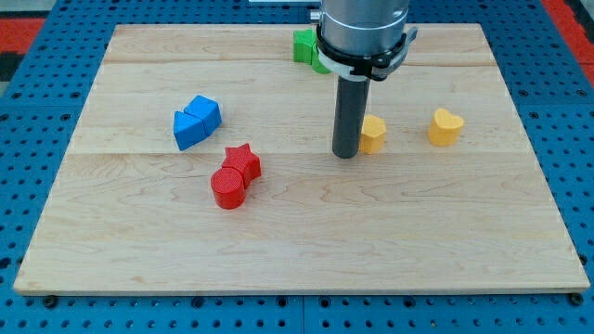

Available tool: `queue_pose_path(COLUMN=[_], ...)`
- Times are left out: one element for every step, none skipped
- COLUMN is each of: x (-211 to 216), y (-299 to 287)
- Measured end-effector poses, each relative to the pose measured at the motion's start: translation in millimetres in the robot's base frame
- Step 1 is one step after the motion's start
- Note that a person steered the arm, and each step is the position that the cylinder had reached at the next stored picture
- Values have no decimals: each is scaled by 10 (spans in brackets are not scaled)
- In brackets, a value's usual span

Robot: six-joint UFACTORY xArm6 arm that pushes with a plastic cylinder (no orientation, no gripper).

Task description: Move yellow hexagon closer to the yellow heart

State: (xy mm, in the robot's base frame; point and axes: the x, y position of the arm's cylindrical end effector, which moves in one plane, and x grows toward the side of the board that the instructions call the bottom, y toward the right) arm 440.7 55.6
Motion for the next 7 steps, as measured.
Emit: queue_pose_path(x=[-71,-88,-96,-139,-234,-242,-248], y=[56,123,163,79,76,103,165])
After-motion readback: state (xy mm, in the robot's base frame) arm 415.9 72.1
